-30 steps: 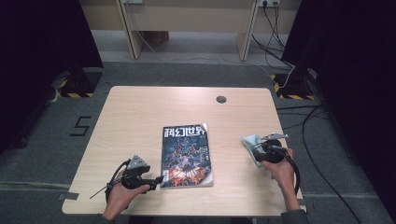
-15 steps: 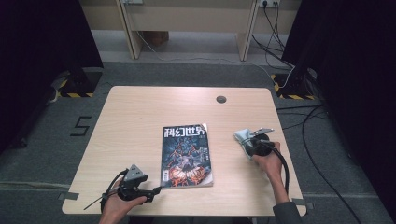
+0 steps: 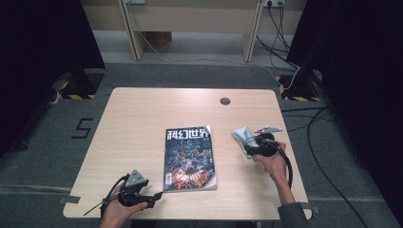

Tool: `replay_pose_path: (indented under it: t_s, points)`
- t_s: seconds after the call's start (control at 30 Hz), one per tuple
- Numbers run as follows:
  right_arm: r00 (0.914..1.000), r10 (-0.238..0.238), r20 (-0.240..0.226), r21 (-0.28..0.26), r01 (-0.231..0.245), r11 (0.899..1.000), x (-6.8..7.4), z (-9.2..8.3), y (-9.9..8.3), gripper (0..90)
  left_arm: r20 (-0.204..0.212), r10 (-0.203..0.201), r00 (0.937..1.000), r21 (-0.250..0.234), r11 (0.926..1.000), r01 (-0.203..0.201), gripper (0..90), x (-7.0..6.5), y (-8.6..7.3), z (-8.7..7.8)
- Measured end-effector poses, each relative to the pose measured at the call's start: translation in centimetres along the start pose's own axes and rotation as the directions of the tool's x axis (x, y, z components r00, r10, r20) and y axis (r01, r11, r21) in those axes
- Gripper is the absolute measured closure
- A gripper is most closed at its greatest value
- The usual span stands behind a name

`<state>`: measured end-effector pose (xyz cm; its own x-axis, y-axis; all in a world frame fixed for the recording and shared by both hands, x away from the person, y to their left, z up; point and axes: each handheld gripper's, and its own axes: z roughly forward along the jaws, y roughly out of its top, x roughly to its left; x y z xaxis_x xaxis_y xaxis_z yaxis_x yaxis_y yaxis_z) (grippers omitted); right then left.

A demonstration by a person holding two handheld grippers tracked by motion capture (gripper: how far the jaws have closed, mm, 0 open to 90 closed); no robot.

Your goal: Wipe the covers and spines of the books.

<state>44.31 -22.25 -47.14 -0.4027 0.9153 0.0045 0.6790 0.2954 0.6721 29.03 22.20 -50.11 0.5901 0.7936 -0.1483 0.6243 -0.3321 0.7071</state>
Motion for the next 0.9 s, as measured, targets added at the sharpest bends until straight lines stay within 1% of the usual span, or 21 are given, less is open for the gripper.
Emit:
replay_pose_path:
  t_s: [0.03,0.07,0.1,0.17,0.2,0.23,0.27,0.3,0.37,0.4,0.47,0.5,0.6,0.63,0.77,0.8,0.83,0.9]
  points:
    - [0.9996,0.023,-0.014,-0.014,-0.024,1.0,0.2,-1.1,-0.6,36.9,-0.005,-0.006,1.0,-0.007,1.0,0.006,24.3,0.2,0.0,-0.2]
    - [0.9996,0.023,-0.014,-0.014,-0.024,1.0,0.2,-1.1,-0.6,36.9,-0.005,-0.006,1.0,-0.007,1.0,0.006,24.2,0.2,0.0,-0.2]
    - [0.9996,0.019,-0.019,-0.02,-0.019,1.0,0.3,-1.8,-1.2,35.7,-0.008,-0.009,0.9999,-0.01,0.9999,0.009,23.8,0.3,0.0,-0.2]
    - [0.9995,0.022,-0.025,-0.022,-0.022,1.0,0.6,-2.5,-1.9,34.7,-0.012,-0.006,0.9999,-0.008,1.0,0.006,23.4,0.3,0.0,-0.2]
    - [0.9995,0.022,-0.025,-0.022,-0.022,1.0,0.6,-2.5,-1.9,34.7,-0.012,-0.006,0.9999,-0.008,1.0,0.006,22.9,0.3,0.0,-0.2]
    - [0.9994,0.023,-0.026,-0.02,-0.024,1.0,0.9,-3.0,-2.6,33.2,-0.015,-0.001,0.9999,-0.005,1.0,0.001,22.3,0.3,0.0,-0.2]
    - [0.9994,0.023,-0.026,-0.02,-0.024,1.0,0.9,-3.0,-2.6,33.2,-0.015,-0.001,0.9999,-0.005,1.0,0.001,22.1,0.3,0.0,-0.2]
    - [0.9994,0.019,-0.03,-0.022,-0.02,1.0,1.2,-3.2,-3.0,32.8,-0.017,-0.002,0.9999,-0.006,1.0,0.001,22.1,0.3,0.0,-0.2]
    - [0.9987,0.004,-0.051,-0.024,-0.006,1.0,1.9,-3.9,-4.1,31.2,-0.019,-0.005,0.9998,-0.007,1.0,0.005,20.7,0.4,0.0,-0.2]
    - [0.9987,0.004,-0.051,-0.024,-0.006,1.0,1.9,-3.9,-4.1,31.2,-0.022,-0.007,0.9997,-0.006,1.0,0.007,20.7,0.4,0.0,-0.2]
    - [0.9979,0.012,-0.063,-0.026,-0.013,1.0,2.3,-4.5,-4.8,30.0,-0.026,-0.007,0.9996,-0.006,1.0,0.007,19.8,0.5,0.0,-0.2]
    - [0.9976,0.009,-0.069,-0.034,-0.011,0.999,2.5,-5.0,-5.4,28.7,-0.025,-0.008,0.9996,-0.007,0.9999,0.008,19.6,0.5,0.0,-0.2]
    - [0.997,0.013,-0.076,-0.037,-0.016,0.999,2.8,-5.5,-5.9,27.9,-0.025,-0.01,0.9996,-0.005,0.9999,0.01,19.5,0.4,0.0,-0.2]
    - [0.9968,0.016,-0.078,-0.046,-0.02,0.999,3.1,-6.1,-6.4,26.6,-0.025,-0.008,0.9997,-0.005,1.0,0.008,19.6,0.4,0.0,-0.1]
    - [0.9959,0.011,-0.09,-0.058,-0.016,0.998,3.4,-6.6,-7.1,25.7,-0.025,-0.006,0.9997,-0.005,1.0,0.006,19.5,0.5,-0.1,-0.1]
    - [0.996,0.014,-0.088,-0.058,-0.019,0.998,3.6,-6.8,-7.3,25.0,-0.026,-0.007,0.9996,-0.004,1.0,0.007,19.4,0.6,-0.1,-0.1]
    - [0.996,0.004,-0.089,-0.056,-0.009,0.998,3.7,-6.9,-7.6,24.2,-0.026,-0.01,0.9996,-0.004,0.9999,0.01,19.2,0.6,-0.1,-0.1]
    - [0.9954,0.001,-0.095,-0.053,-0.006,0.999,4.0,-7.2,-8.4,23.1,-0.026,-0.008,0.9996,0.0,1.0,0.008,19.0,0.6,-0.1,-0.1]
